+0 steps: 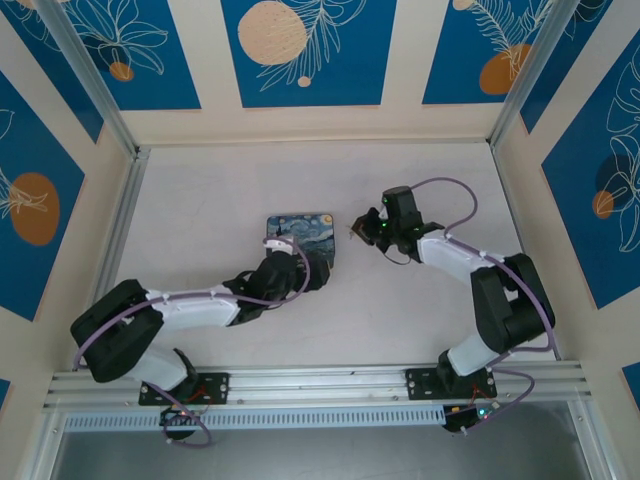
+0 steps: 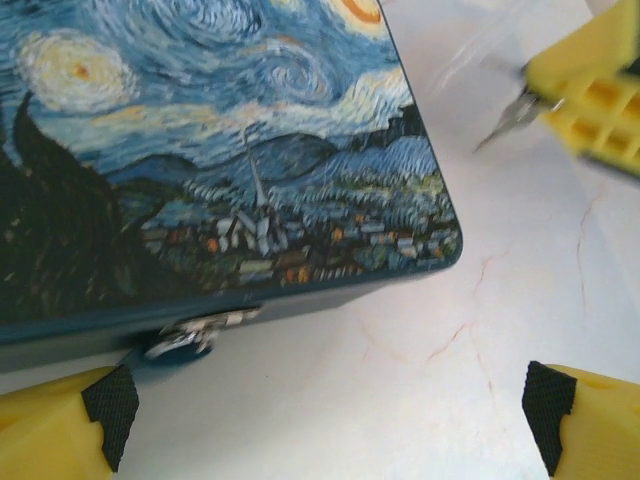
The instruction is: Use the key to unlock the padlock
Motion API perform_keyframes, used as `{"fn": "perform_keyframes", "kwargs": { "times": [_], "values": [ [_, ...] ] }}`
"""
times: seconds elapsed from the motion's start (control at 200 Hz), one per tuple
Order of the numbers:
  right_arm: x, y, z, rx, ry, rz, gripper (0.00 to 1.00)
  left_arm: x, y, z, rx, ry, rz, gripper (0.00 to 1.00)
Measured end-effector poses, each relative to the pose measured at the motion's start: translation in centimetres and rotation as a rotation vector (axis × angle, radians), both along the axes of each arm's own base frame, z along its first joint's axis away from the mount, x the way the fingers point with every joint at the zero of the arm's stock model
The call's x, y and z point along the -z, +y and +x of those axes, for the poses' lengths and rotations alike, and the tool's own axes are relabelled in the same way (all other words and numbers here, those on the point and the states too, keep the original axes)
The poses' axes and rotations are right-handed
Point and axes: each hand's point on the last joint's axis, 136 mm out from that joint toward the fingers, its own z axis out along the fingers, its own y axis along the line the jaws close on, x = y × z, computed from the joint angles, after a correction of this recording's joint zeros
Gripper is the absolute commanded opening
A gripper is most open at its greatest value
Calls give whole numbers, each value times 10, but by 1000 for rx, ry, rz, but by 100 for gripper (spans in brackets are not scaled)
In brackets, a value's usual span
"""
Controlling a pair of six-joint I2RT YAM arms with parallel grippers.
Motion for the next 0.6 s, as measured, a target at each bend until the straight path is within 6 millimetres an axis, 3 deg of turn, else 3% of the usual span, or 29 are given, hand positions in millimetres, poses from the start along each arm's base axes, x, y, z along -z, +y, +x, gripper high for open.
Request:
{"fn": "perform_keyframes", "kwargs": {
  "times": [0.14, 0.34, 0.45, 0.6],
  "values": [
    [-16, -11, 13, 20, -36, -6, 0, 4, 20, -10, 41, -11, 19, 100],
    [-39, 20, 31, -60, -81, 57, 0, 24, 58, -5, 66, 30, 38, 97],
    [-32, 41, 35, -103, -65, 93, 0, 25, 54, -7, 143, 25, 35, 91],
    [-5, 62, 30, -142, 8, 118, 0, 31, 38, -13, 253, 39, 28, 84]
  ]
}}
